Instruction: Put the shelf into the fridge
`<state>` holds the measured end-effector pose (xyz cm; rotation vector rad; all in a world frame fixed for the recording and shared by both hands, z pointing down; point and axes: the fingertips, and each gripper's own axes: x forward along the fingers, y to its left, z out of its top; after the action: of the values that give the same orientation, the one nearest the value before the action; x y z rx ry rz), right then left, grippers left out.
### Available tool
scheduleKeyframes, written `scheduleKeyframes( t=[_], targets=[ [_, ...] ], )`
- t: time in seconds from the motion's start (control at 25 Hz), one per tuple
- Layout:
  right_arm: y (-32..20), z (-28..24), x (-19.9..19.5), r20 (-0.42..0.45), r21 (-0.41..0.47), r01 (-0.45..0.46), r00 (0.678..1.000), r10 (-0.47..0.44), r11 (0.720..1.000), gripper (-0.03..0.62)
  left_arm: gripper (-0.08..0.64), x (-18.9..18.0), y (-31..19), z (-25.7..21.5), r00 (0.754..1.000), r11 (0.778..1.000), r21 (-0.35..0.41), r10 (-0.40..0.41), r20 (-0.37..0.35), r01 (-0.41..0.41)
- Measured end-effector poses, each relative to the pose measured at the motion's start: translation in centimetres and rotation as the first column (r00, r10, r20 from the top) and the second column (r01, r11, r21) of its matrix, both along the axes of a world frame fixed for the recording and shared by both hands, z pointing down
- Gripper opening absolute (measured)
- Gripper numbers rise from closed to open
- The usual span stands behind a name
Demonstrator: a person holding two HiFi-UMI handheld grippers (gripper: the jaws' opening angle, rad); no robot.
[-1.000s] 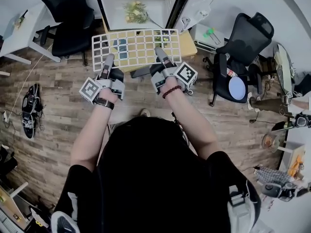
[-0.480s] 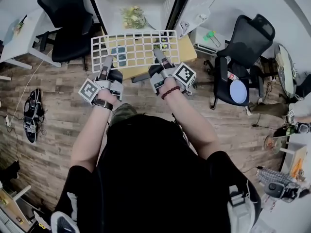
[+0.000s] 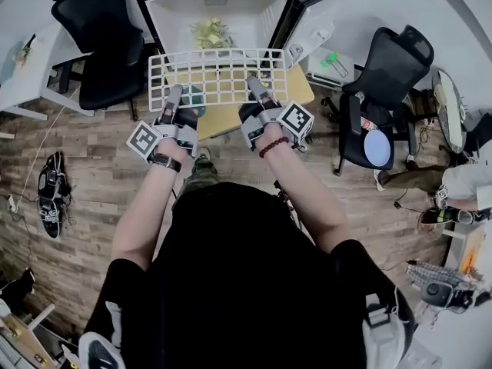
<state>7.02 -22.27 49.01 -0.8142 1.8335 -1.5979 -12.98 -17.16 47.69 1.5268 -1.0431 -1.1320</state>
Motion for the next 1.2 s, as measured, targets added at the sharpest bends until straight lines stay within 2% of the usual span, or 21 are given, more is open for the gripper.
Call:
scheduleKeyframes(
  t=[0.48, 1.2],
  targets=[
    [-4.8, 0.2, -1.0, -0.007, -0.013, -0.050, 0.999, 0.050, 0.999, 0.044, 0.031, -1.3, -5.7, 0.4, 0.999, 0.999, -0.011, 0.044, -0.017, -0.044],
    [-9.1, 0.8, -1.7, -0.011, -0.032, -0.098, 0.995, 0.097, 0.995, 0.044, 0.031, -2.1, -10.4, 1.4, 0.996, 0.996, -0.036, 0.083, -0.032, -0.084]
  ],
)
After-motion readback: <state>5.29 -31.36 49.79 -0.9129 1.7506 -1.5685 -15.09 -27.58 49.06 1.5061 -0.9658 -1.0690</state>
